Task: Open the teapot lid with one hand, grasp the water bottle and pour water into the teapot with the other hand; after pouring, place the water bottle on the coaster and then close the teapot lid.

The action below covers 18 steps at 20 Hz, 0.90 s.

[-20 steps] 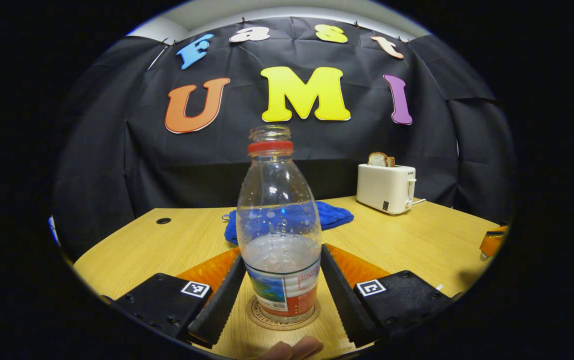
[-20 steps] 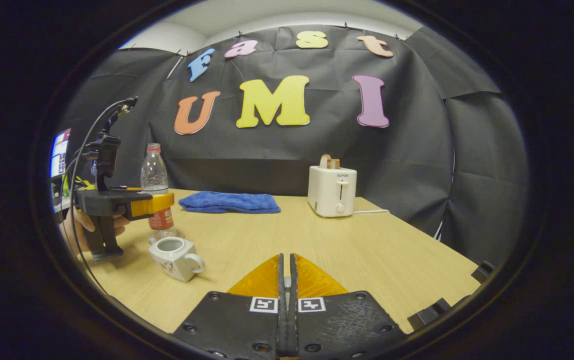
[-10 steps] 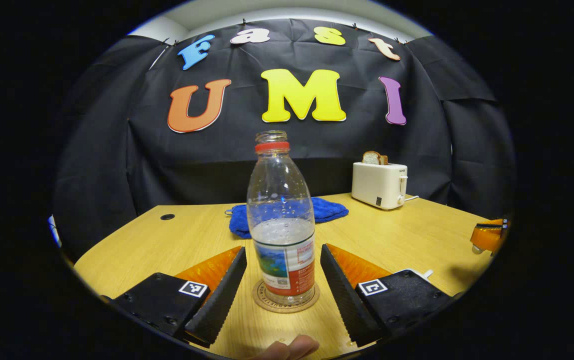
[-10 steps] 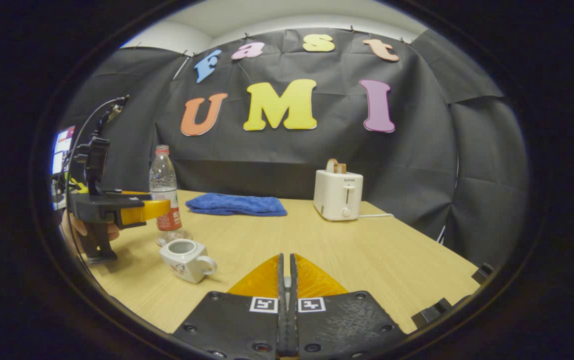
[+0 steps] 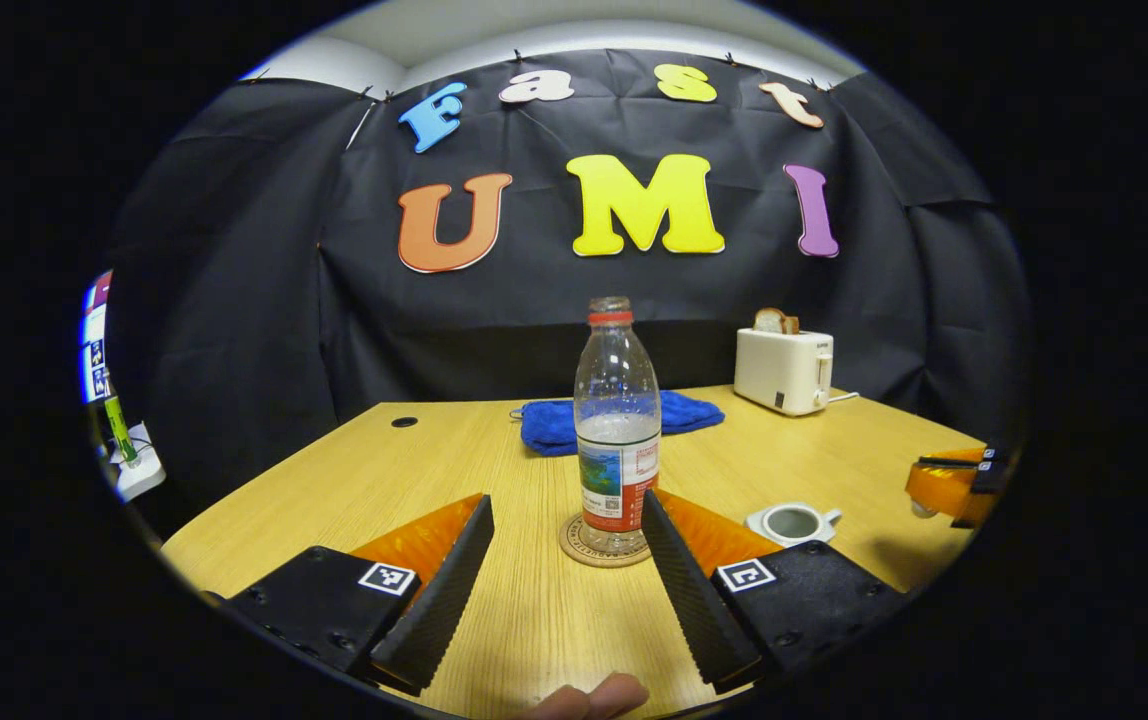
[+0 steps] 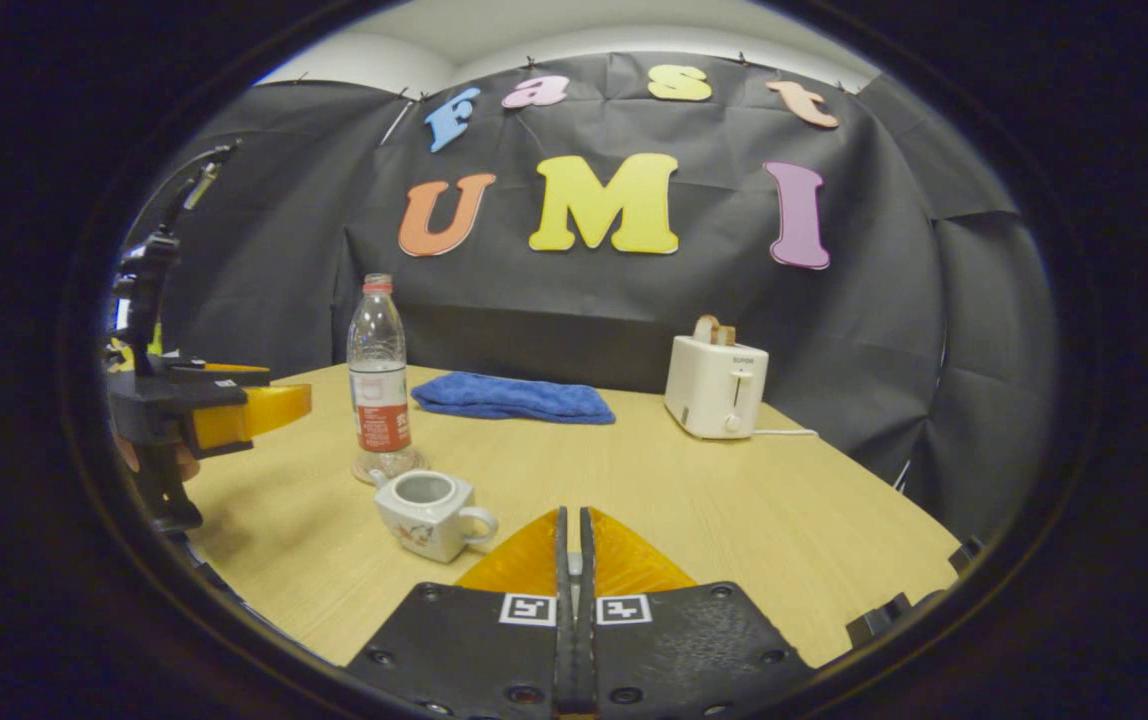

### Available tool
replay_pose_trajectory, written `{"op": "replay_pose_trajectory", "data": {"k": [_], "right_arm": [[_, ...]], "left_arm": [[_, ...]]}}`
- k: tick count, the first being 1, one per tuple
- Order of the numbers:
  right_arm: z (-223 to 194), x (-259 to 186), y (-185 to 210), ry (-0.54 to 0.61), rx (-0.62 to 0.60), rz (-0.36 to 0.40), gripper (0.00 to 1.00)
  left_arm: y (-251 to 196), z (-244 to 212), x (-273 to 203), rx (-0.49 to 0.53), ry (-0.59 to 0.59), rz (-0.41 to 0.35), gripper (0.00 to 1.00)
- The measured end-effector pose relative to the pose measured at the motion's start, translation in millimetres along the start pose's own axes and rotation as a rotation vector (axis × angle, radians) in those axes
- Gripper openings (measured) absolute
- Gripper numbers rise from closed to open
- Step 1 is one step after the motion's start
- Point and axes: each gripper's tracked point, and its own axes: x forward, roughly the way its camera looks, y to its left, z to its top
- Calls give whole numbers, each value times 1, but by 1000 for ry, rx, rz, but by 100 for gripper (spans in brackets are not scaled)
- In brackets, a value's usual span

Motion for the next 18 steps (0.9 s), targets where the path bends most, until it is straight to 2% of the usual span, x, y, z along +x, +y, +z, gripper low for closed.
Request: {"op": "replay_pose_trajectory", "data": {"k": [4, 7, 8, 9, 15, 16, 17, 18], "right_arm": [[10, 13, 24, 18, 38, 58, 0], [23, 23, 47, 16, 76, 115, 0], [27, 26, 53, 14, 83, 127, 0], [31, 30, 58, 11, 88, 135, 0], [36, 50, 87, 24, 88, 177, 0], [36, 53, 91, 31, 91, 181, 0], [35, 57, 93, 35, 98, 182, 0], [35, 60, 95, 40, 106, 184, 0]], "left_arm": [[3, 26, -31, 18, -52, -4, 93], [17, 39, -48, 23, -60, 36, 93], [19, 42, -53, 22, -54, 43, 99], [23, 45, -58, 19, -51, 55, 93], [44, 60, -71, 21, -81, 80, 93], [46, 61, -72, 19, -84, 79, 99], [47, 59, -72, 15, -77, 76, 93], [50, 57, -71, 10, -69, 81, 93]]}}
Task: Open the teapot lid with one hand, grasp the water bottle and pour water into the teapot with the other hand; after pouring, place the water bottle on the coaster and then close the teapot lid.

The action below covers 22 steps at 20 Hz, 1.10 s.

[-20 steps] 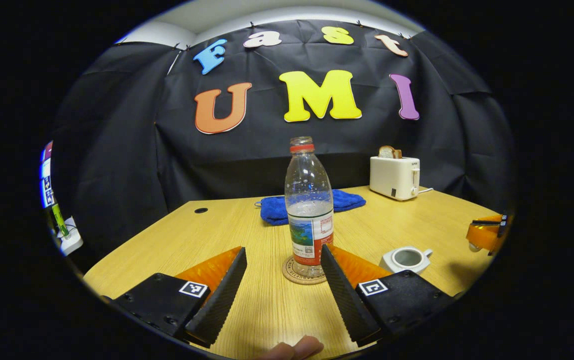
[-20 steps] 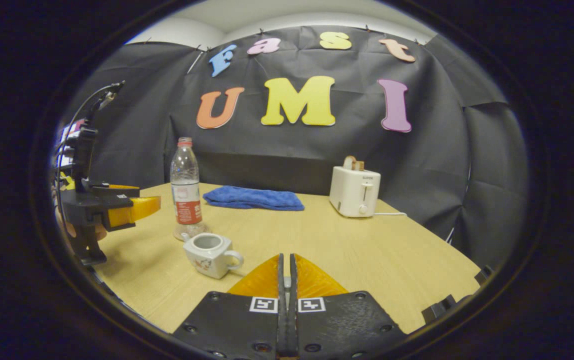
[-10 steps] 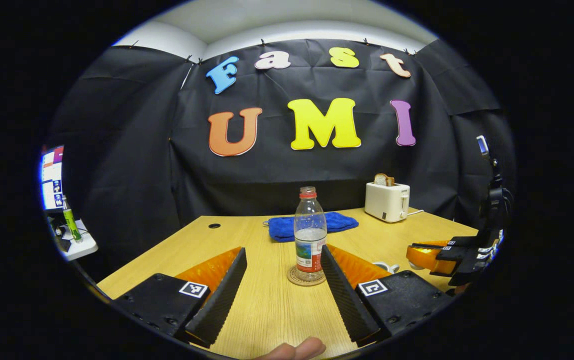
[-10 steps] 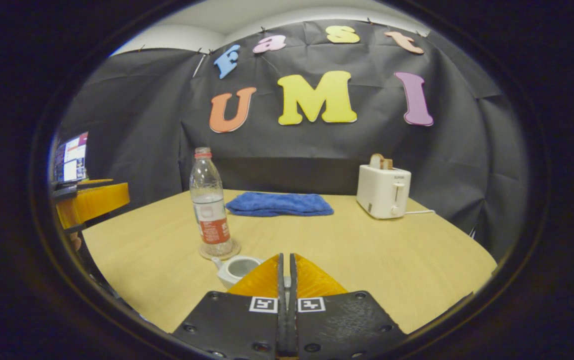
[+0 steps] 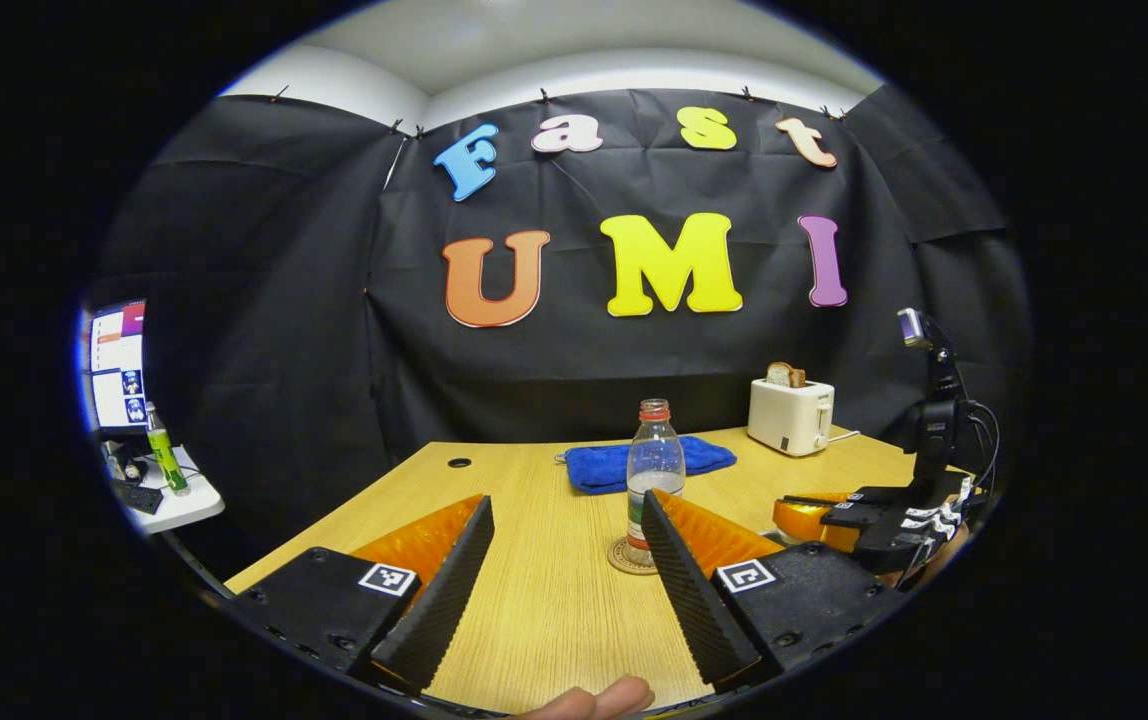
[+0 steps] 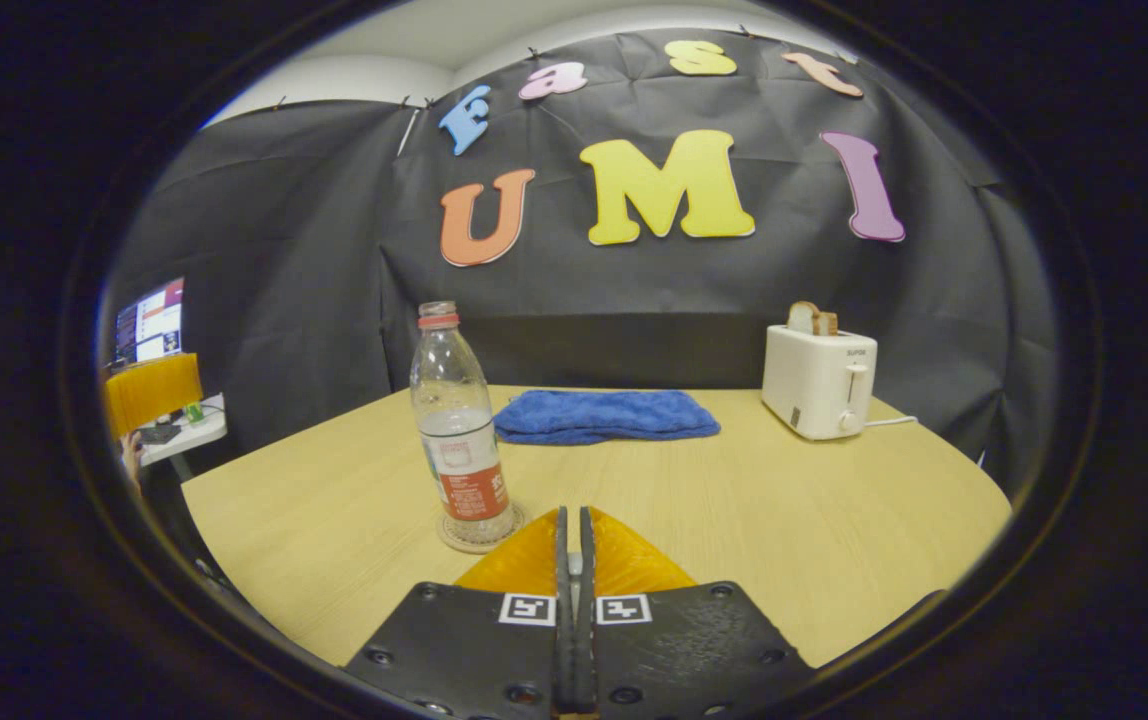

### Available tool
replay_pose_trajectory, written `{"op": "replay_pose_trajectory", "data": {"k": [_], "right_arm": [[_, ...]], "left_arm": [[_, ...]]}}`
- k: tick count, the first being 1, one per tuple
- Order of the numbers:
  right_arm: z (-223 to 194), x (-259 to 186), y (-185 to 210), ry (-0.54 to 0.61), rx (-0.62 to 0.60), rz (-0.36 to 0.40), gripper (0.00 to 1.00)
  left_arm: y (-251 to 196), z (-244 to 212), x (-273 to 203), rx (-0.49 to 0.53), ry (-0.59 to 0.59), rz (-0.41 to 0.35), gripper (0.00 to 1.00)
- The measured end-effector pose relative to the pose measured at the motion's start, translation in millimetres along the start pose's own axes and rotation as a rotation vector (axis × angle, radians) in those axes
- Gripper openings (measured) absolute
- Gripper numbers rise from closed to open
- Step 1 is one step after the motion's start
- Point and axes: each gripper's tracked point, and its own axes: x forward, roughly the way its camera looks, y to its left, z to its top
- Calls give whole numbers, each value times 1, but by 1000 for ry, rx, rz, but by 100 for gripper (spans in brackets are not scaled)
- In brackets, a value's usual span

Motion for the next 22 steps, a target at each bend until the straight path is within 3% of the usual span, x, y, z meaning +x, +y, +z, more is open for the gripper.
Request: {"op": "replay_pose_trajectory", "data": {"k": [1, 2, 3, 14, 22], "right_arm": [[-1, 3, 2, 4, 10, 3, 0], [-1, 5, 4, 8, 17, 8, 0], [-3, 7, 5, 12, 21, 8, 0], [-9, 14, 12, 28, 5, 19, 2], [5, 4, 14, -7, -12, 13, 11]], "left_arm": [[4, -1, 0, -7, 8, 9, 93], [7, -3, 1, -14, 14, 10, 99], [7, -5, 3, -21, 19, 8, 93], [12, -19, 9, -9, 67, 6, 94], [13, -22, 9, -8, 79, 4, 93]]}}
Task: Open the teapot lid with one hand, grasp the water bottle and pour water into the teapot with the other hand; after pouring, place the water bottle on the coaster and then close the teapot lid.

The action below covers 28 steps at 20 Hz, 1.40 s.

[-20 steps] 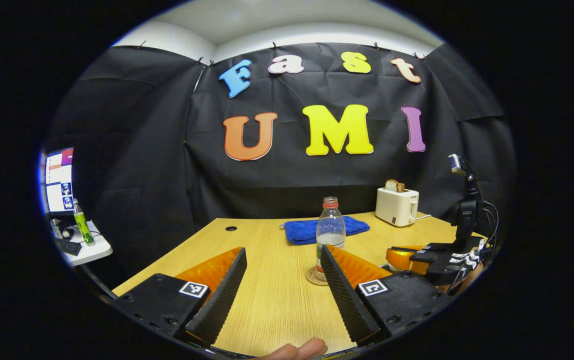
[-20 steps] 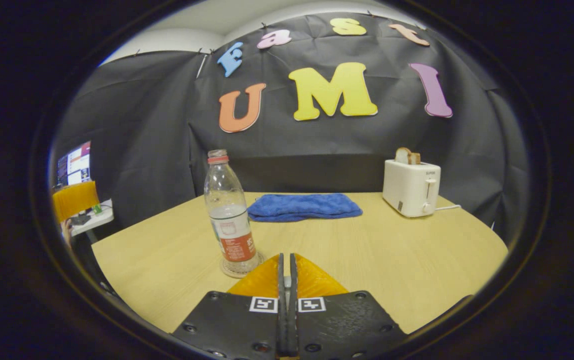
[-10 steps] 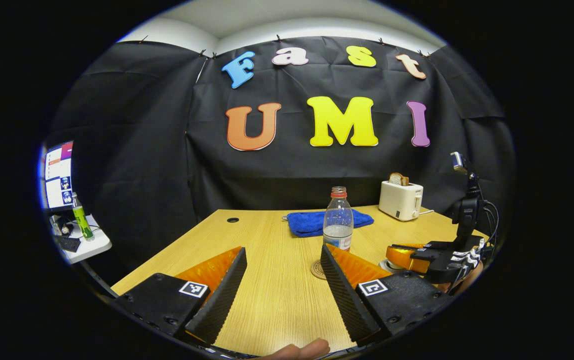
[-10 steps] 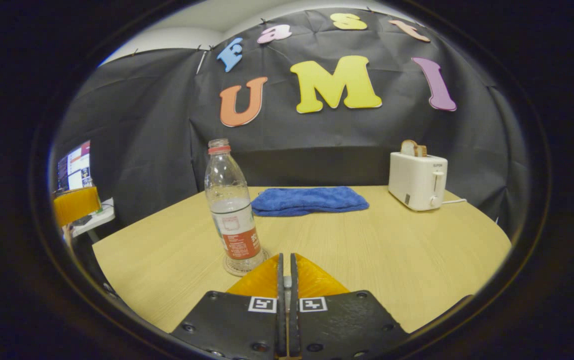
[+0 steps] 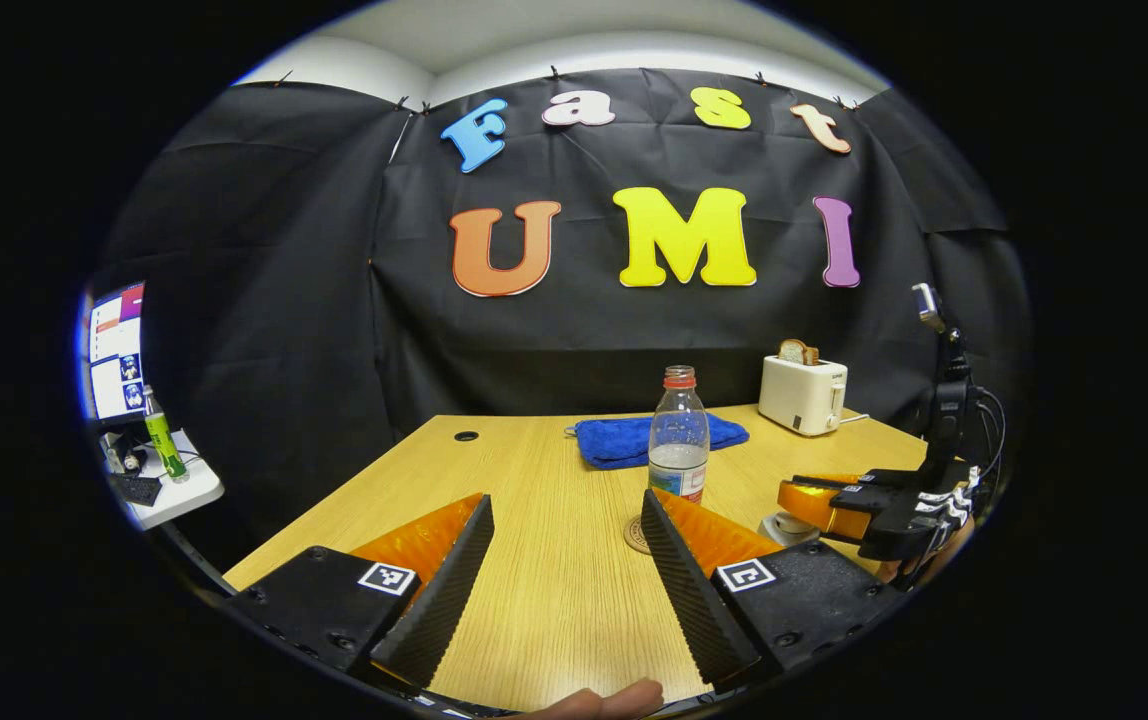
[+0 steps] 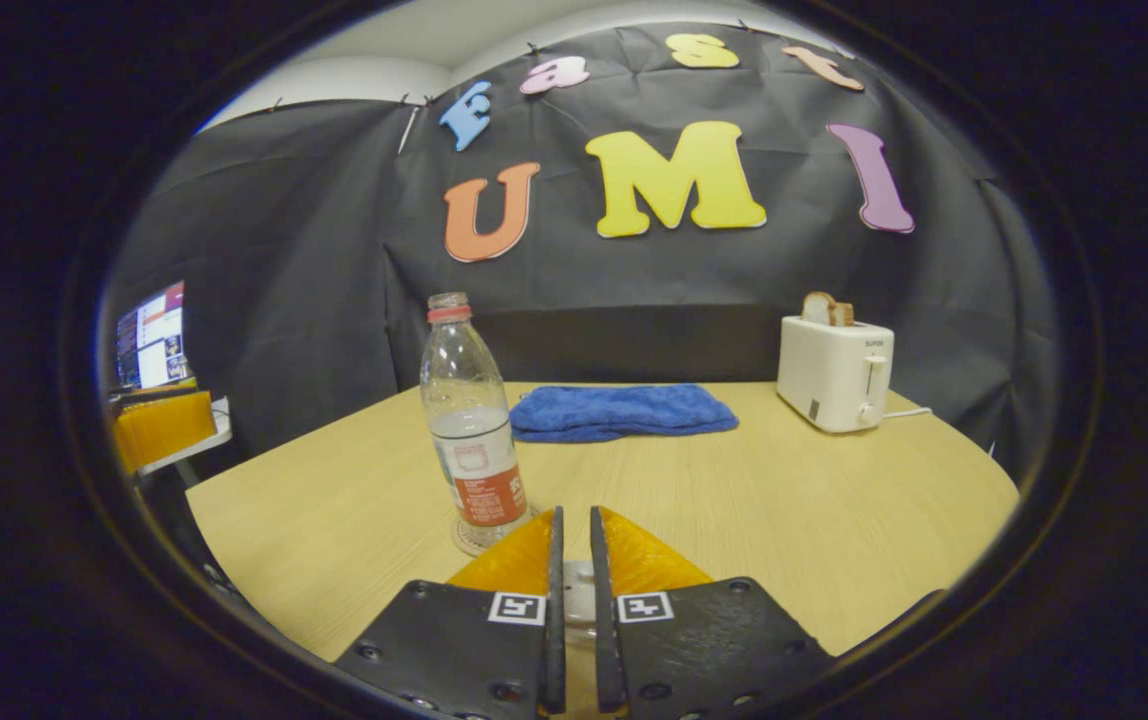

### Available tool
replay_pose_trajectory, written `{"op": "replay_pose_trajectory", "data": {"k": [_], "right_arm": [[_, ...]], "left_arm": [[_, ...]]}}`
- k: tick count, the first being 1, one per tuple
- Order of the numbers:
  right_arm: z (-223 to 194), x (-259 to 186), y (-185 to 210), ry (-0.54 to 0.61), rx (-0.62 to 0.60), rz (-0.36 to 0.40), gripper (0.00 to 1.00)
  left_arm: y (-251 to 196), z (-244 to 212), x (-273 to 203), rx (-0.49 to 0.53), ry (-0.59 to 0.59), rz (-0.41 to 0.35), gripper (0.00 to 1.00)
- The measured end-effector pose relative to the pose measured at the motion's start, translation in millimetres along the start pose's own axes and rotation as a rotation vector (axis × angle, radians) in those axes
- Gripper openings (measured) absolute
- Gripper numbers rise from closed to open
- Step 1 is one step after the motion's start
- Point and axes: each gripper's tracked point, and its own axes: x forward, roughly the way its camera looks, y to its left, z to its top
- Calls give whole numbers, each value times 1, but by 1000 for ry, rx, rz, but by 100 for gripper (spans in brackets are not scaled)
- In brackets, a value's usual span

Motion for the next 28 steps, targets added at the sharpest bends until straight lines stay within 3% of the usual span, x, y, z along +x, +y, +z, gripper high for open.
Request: {"op": "replay_pose_trajectory", "data": {"k": [7, 14, 25, 27, 28], "right_arm": [[4, -6, -3, -20, -13, -7, 19], [-22, 0, -6, 22, -7, -15, 19], [-22, 1, -9, -18, -18, -32, 20], [-21, 3, -7, -21, -27, -33, 7], [-21, 5, -9, -21, -35, -44, 6]], "left_arm": [[-3, -1, 1, 2, 4, -5, 93], [-1, -5, 3, 18, 20, 2, 93], [-2, -12, 7, 19, 38, 4, 93], [-1, -13, 8, 21, 41, 5, 93], [-2, -13, 8, 23, 45, 5, 93]]}}
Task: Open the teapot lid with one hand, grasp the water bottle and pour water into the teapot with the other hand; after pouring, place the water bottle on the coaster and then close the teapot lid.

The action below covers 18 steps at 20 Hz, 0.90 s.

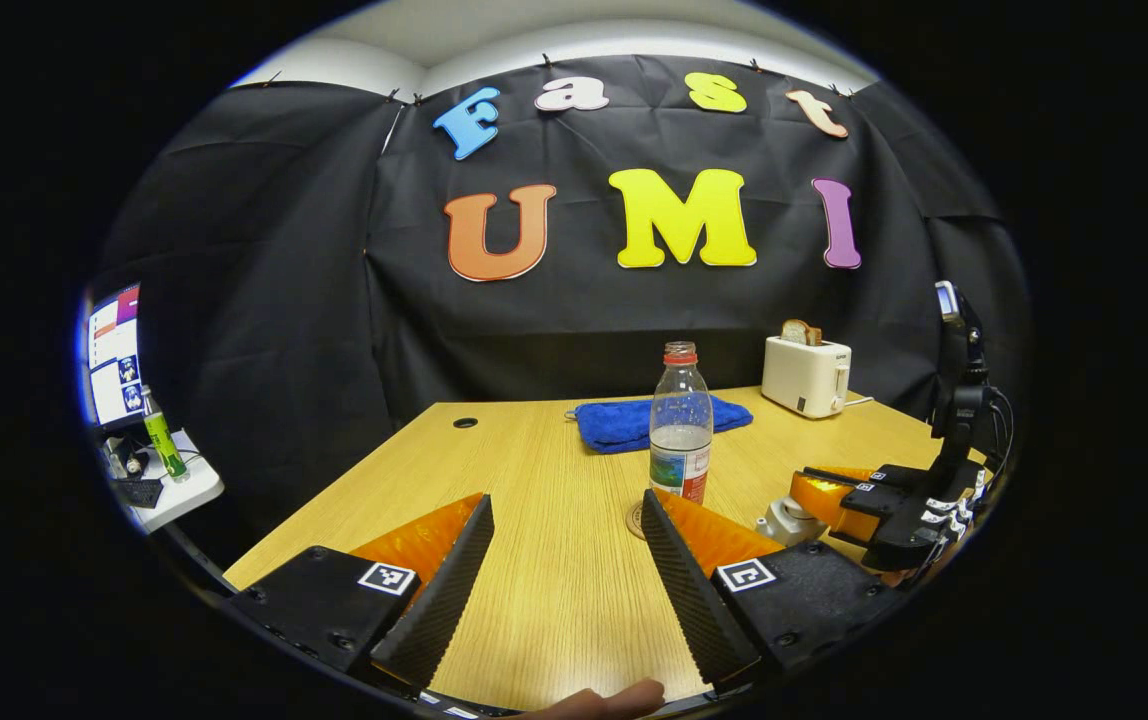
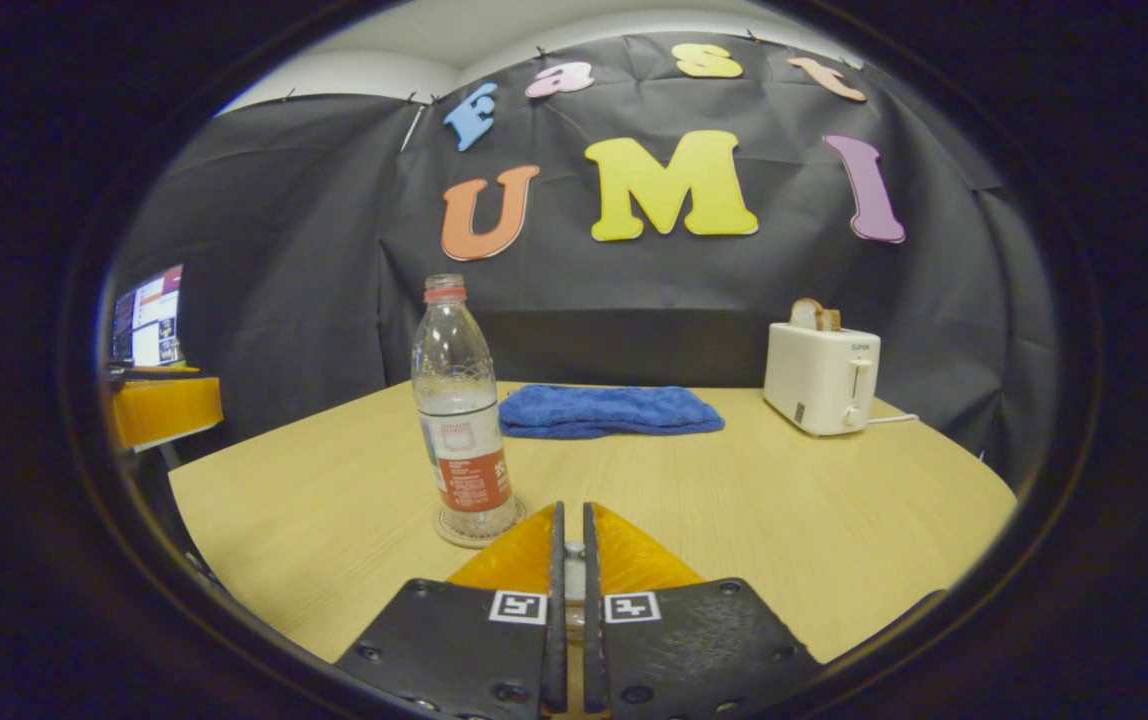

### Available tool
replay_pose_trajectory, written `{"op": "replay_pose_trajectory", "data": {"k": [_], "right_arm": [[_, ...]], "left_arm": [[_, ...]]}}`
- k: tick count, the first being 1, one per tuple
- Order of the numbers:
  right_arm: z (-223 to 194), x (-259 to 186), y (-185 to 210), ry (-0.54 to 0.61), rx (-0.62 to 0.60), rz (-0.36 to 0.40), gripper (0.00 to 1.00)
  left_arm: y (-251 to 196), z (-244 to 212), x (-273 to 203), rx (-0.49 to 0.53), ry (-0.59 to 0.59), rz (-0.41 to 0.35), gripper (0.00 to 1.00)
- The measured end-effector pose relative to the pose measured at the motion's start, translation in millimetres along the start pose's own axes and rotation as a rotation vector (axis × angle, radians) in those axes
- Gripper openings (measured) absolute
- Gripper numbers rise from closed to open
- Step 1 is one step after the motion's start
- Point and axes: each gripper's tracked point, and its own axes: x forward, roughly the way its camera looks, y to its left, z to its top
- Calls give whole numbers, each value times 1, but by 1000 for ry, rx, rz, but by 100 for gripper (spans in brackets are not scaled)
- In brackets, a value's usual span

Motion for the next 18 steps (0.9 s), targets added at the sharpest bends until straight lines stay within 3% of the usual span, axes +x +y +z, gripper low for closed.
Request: {"op": "replay_pose_trajectory", "data": {"k": [2, 8, 11, 12, 14, 15, 17, 18], "right_arm": [[-6, 4, -2, 16, 17, 9, 0], [-6, 2, -3, -1, 28, 21, 0], [-4, -5, -6, -3, 33, 9, 9], [-1, -9, -7, -8, 26, 0, 16], [13, -23, -14, -33, 10, -22, 43], [19, -32, -13, -44, 9, -18, 51], [37, -53, -19, -79, 14, -24, 86], [46, -62, -22, -97, 15, -37, 94]], "left_arm": [[0, -2, 2, 0, 5, 0, 93], [-1, -2, 2, 5, 6, 2, 93], [-1, -2, 1, 5, 5, 0, 93], [-1, 0, 0, 2, 1, -2, 93], [-3, 6, -3, -8, -11, -8, 93], [-3, 8, -5, -8, -18, -12, 93], [-5, 14, -10, -2, -32, -12, 93], [-4, 16, -12, 3, -37, -10, 93]]}}
